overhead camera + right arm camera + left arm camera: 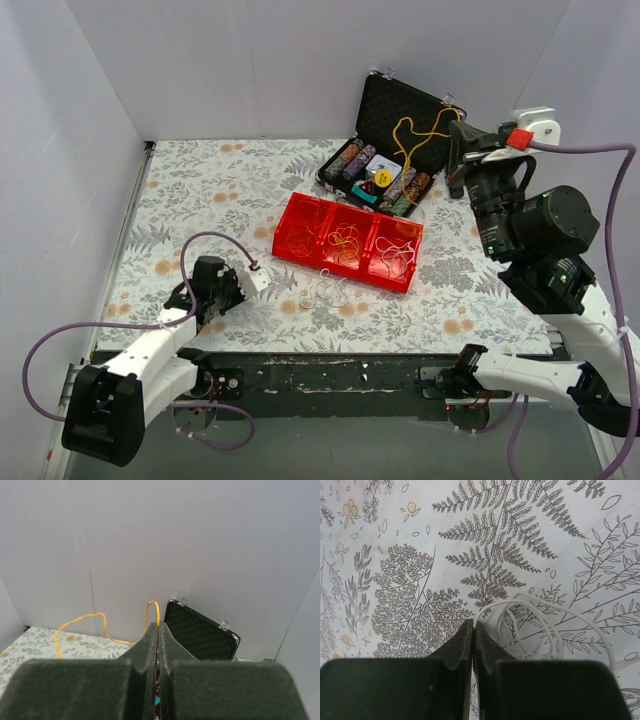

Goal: Untangle the cables

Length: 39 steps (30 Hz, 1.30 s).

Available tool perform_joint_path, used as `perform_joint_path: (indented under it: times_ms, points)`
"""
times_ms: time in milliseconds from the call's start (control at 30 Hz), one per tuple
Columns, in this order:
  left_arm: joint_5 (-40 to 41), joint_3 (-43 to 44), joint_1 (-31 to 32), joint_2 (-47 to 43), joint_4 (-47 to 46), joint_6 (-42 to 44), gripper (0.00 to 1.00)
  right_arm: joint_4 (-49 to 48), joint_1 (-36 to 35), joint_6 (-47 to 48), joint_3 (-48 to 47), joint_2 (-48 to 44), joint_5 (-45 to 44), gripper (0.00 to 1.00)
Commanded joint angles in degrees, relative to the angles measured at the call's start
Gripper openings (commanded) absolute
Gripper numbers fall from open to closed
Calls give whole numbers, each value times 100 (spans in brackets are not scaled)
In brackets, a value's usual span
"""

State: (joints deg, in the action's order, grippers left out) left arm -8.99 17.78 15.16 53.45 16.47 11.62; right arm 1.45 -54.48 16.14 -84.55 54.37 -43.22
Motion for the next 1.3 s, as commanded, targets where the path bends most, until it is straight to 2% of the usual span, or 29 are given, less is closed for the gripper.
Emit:
perform_joint_path:
  times_ms: [0, 233, 400, 633, 867, 1267]
  points:
    - [-250, 391, -4, -115, 479, -229, 0, 109, 7, -286, 70, 319, 218, 1]
    - [-1147, 1771, 22, 235, 945, -1591, 0, 189, 305, -1015, 668, 785, 849, 1]
    - [-1763, 2343, 31, 183, 1174, -2145, 0, 101, 569, -1324, 1081, 1198, 1202, 1]
    - [-2106, 2757, 40, 69, 1394, -2392, 0, -57, 895, -1579, 1520, 1515, 1606, 1]
    - [-2256, 2783, 40, -63, 1622, -2427, 0, -93, 1158, -1798, 1881, 1665, 1799, 1]
    - [-2142, 3029, 66, -238, 1737, -2480, 0, -312, 1484, -2132, 2443, 2147, 2300, 1]
